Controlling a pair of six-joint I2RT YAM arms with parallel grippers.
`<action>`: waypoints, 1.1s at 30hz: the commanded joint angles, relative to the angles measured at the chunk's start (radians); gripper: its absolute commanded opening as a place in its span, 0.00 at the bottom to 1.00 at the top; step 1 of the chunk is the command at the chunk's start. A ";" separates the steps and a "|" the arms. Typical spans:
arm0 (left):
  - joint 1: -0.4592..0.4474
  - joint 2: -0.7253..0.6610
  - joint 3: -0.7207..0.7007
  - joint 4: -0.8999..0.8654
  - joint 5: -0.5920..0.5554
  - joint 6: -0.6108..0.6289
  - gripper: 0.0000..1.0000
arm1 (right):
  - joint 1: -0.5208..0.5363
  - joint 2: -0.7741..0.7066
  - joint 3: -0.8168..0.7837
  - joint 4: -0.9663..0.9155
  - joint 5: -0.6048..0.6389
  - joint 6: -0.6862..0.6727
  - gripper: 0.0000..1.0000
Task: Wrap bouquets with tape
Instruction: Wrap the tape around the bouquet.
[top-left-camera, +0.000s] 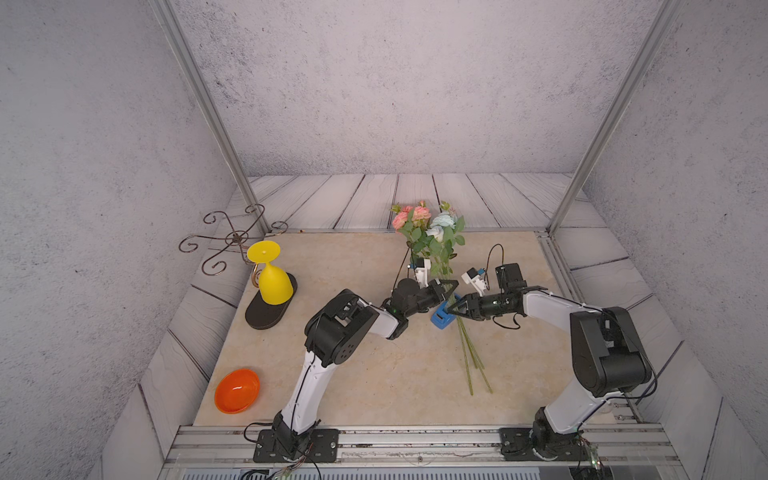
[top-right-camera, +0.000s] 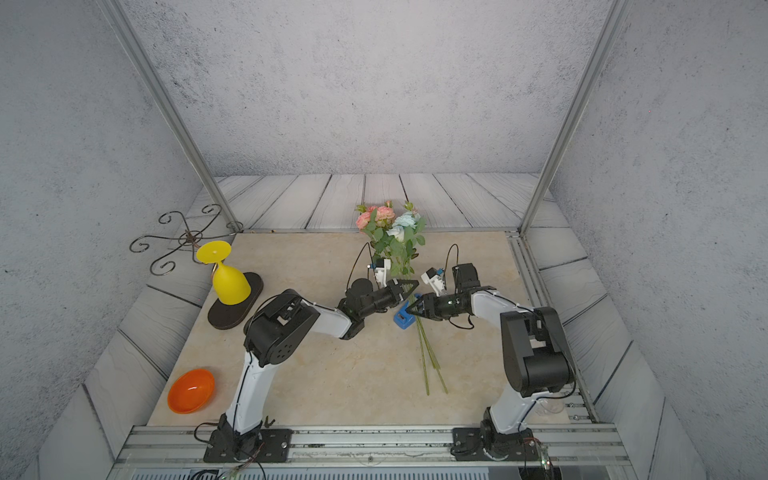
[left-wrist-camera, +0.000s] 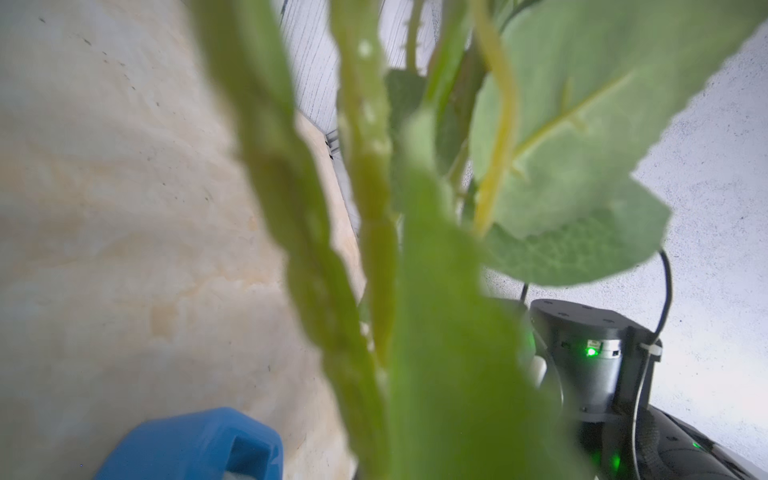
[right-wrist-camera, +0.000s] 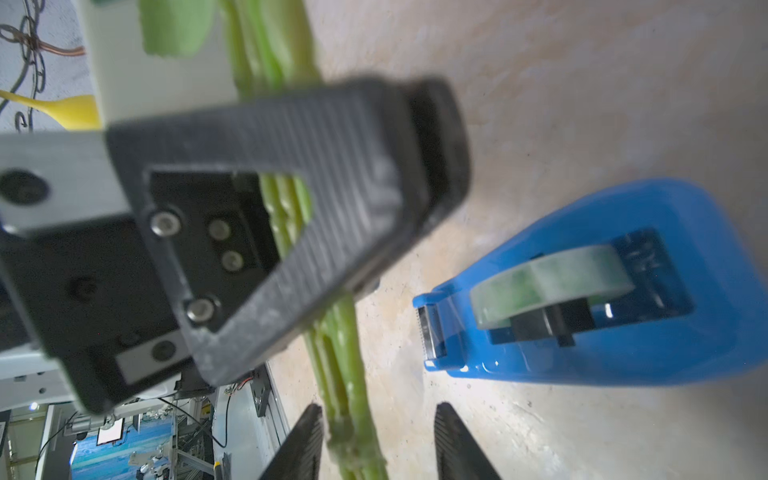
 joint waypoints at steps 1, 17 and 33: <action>0.005 -0.031 0.016 0.068 -0.006 0.032 0.00 | 0.004 -0.002 -0.050 0.055 -0.028 0.059 0.47; 0.005 -0.070 -0.019 -0.045 0.027 0.058 0.08 | 0.035 -0.041 0.074 -0.259 0.261 -0.104 0.00; -0.003 -0.164 0.080 -0.663 0.130 0.156 0.49 | 0.153 -0.017 0.222 -0.393 0.469 -0.210 0.00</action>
